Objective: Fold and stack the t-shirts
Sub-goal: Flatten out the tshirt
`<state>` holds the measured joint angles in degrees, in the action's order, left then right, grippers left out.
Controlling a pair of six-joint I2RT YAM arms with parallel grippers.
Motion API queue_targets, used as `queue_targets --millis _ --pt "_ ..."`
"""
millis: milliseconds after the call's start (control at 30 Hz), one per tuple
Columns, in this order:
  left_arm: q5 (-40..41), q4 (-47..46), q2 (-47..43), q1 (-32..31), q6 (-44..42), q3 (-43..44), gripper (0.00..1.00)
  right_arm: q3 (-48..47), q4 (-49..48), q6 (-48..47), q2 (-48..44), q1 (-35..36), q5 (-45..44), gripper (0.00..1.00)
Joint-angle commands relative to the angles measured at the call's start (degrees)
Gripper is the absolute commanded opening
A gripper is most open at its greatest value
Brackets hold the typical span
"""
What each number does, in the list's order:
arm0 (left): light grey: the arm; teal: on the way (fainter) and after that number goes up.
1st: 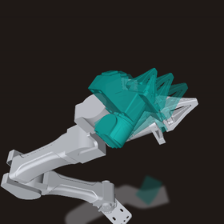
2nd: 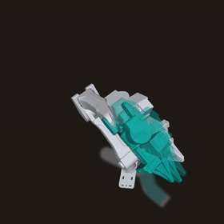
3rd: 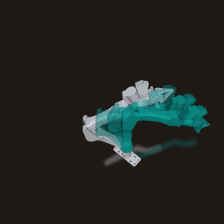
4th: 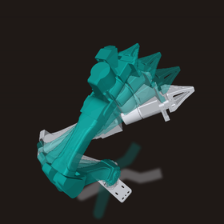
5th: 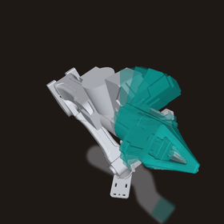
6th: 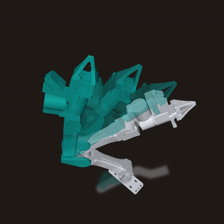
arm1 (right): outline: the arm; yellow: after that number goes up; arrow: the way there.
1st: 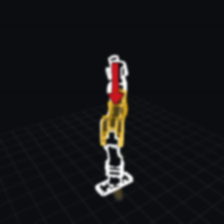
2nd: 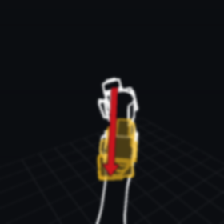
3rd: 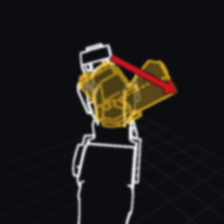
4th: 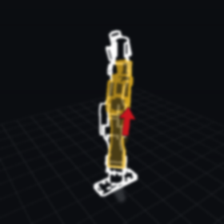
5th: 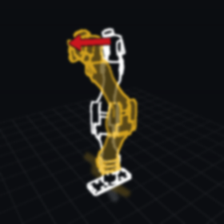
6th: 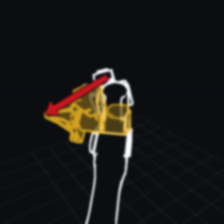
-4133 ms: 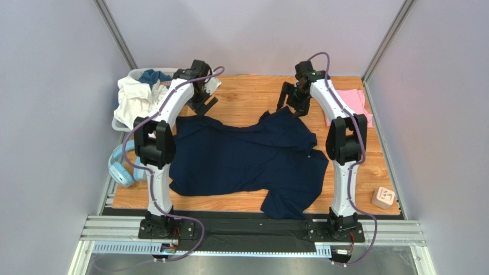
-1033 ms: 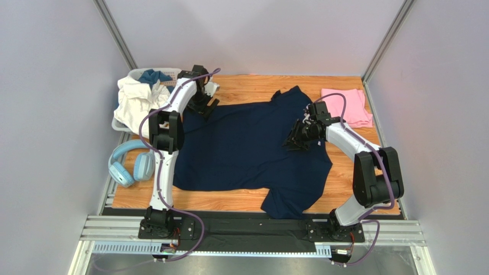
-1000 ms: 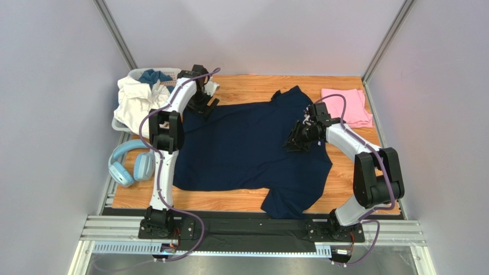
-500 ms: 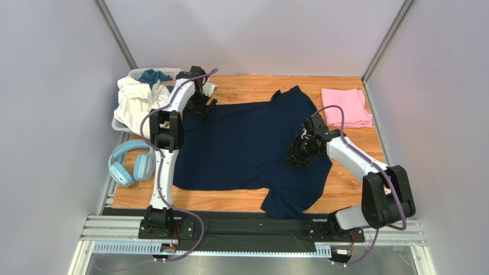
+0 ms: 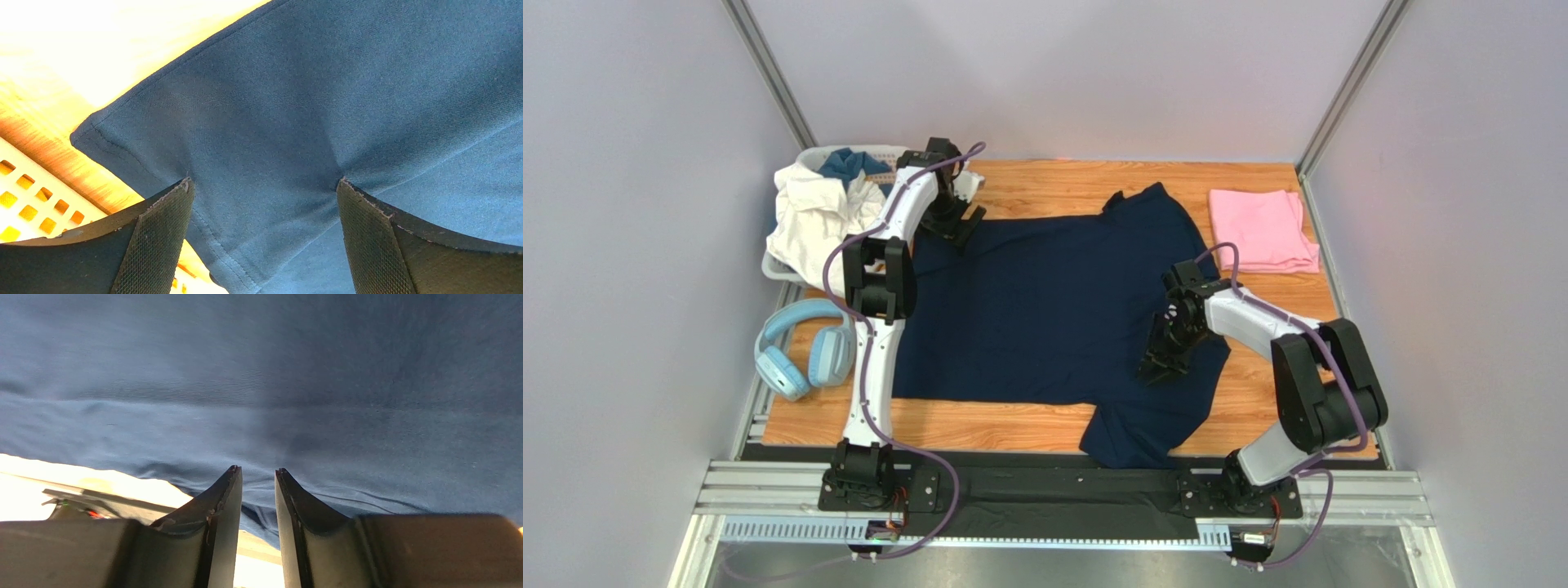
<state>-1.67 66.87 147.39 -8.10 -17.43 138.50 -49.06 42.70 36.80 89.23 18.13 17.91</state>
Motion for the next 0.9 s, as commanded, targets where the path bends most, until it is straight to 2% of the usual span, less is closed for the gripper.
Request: queue_targets --millis 0,600,867 --pt "1.5 -2.6 1.4 0.9 -0.6 0.7 0.92 1.1 0.9 -0.3 1.7 1.5 -0.7 0.32" --pt "3.4 -6.6 1.8 2.9 -1.7 1.5 0.92 6.2 7.7 -3.0 -2.8 2.4 -0.5 0.33" --pt "0.9 -11.8 0.5 3.4 -1.6 2.1 0.92 6.1 9.2 -3.4 -4.4 2.3 -1.2 0.33"
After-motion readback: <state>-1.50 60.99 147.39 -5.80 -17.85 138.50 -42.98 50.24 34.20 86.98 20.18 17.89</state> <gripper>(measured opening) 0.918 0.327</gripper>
